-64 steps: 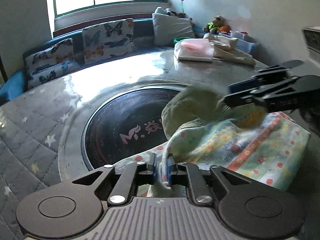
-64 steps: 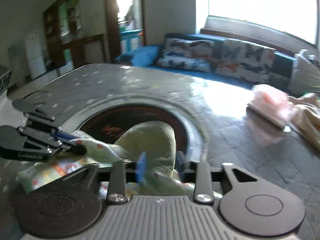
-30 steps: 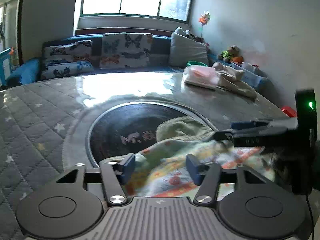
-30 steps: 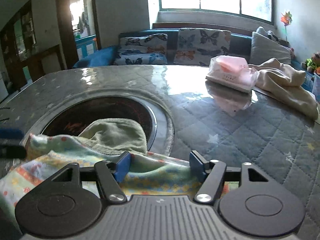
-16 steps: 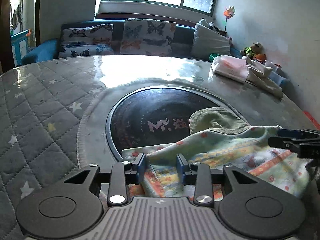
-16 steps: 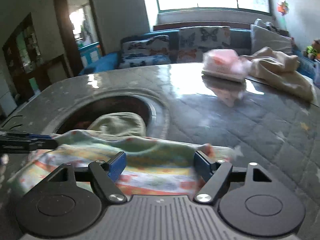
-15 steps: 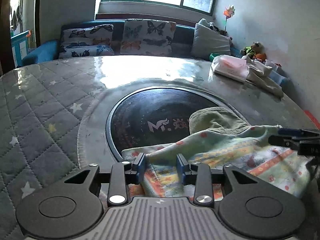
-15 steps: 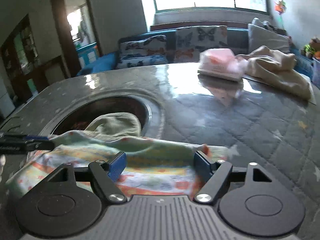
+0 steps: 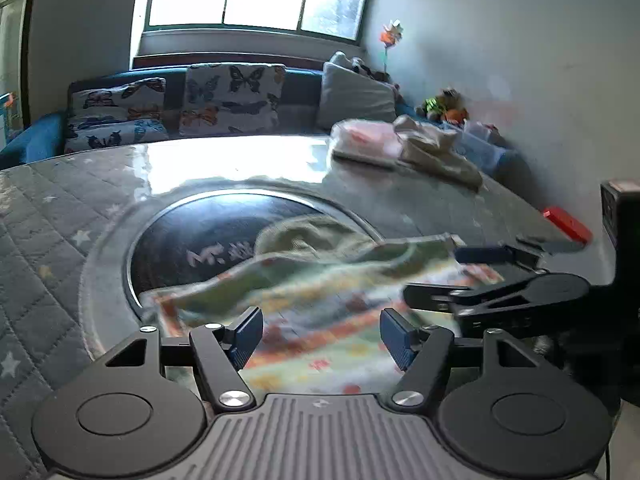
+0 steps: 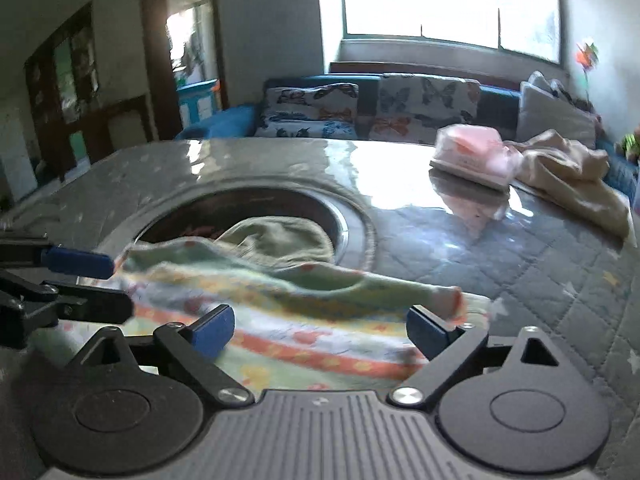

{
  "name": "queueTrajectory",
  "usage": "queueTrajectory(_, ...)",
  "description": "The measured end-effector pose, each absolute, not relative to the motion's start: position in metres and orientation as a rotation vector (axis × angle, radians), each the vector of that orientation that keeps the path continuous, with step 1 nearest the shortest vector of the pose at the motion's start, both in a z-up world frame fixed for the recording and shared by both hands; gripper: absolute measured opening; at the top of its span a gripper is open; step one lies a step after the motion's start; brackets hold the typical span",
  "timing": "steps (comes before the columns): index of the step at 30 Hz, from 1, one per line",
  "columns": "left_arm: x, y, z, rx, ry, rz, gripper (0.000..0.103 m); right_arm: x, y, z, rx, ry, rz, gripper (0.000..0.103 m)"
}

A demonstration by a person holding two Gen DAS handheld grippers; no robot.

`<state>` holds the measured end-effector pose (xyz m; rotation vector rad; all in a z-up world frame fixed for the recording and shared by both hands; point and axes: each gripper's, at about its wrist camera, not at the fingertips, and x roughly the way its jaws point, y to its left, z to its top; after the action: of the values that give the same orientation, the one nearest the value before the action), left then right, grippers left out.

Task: Fold clothes
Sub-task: 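Lay the hem band down on the collar and open the left gripper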

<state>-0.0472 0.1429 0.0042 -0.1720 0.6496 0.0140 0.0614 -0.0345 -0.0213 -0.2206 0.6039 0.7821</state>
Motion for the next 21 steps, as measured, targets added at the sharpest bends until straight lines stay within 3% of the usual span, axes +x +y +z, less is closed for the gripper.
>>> queueTrajectory(8, -0.054, 0.136, -0.014, -0.175, 0.689, 0.013, 0.071, 0.039, -0.026, -0.028, -0.336, 0.556, 0.789, 0.103)
queueTrajectory(21, -0.072, 0.128, -0.022, -0.14, 0.668, 0.059, 0.093, 0.014, -0.052, -0.029, -0.362, 0.517, 0.776, 0.103)
